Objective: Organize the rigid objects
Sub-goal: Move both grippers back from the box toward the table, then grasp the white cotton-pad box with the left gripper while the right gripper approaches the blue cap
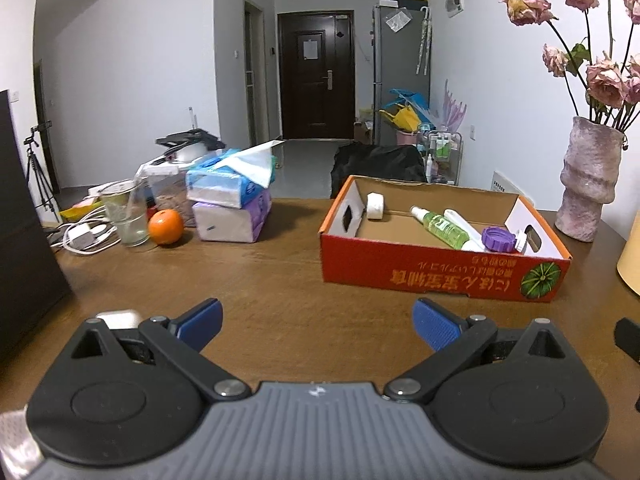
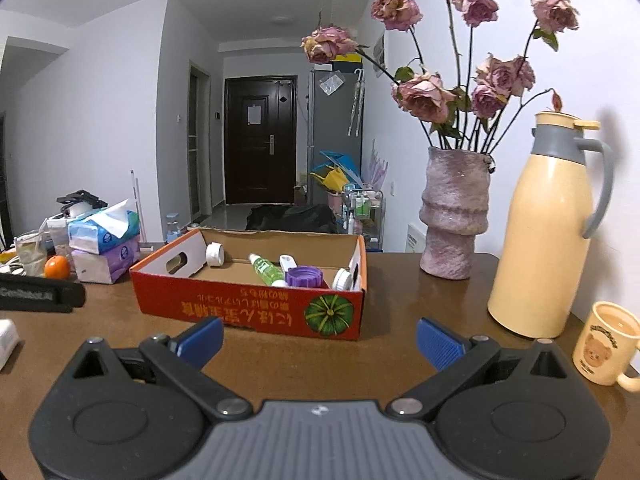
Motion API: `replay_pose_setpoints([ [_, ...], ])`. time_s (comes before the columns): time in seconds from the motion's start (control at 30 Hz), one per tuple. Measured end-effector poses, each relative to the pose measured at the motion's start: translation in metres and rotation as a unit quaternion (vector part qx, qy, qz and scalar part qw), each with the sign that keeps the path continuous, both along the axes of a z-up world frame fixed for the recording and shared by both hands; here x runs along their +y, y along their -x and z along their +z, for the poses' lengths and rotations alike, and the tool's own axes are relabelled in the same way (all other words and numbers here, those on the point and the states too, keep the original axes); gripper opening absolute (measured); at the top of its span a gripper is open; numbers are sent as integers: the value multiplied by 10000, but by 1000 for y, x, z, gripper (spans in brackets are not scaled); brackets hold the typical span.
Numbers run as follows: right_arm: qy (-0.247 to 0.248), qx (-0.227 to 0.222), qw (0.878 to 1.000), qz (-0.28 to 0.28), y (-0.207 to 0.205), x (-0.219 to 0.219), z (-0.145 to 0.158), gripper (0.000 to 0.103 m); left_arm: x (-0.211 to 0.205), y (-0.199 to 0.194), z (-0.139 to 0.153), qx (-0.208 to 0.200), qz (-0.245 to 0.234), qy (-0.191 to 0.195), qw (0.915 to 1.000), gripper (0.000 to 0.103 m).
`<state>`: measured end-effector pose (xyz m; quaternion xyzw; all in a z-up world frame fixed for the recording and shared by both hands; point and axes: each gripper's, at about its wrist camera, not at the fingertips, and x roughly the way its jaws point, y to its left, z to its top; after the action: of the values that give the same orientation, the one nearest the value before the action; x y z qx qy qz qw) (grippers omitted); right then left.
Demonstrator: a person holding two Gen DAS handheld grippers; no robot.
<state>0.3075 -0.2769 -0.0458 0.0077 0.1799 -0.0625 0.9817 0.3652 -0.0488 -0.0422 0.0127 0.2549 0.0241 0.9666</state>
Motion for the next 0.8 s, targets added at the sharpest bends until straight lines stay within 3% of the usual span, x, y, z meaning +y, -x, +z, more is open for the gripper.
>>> replay_pose_setpoints([
  [0.43, 69, 80, 9998, -172, 49, -5, -4, 103, 39, 50, -1, 58, 333, 58, 9994, 103],
  [0.8, 72, 213, 9987, -463, 65, -20, -14, 103, 74, 62, -4, 45, 689, 84, 9976, 103],
])
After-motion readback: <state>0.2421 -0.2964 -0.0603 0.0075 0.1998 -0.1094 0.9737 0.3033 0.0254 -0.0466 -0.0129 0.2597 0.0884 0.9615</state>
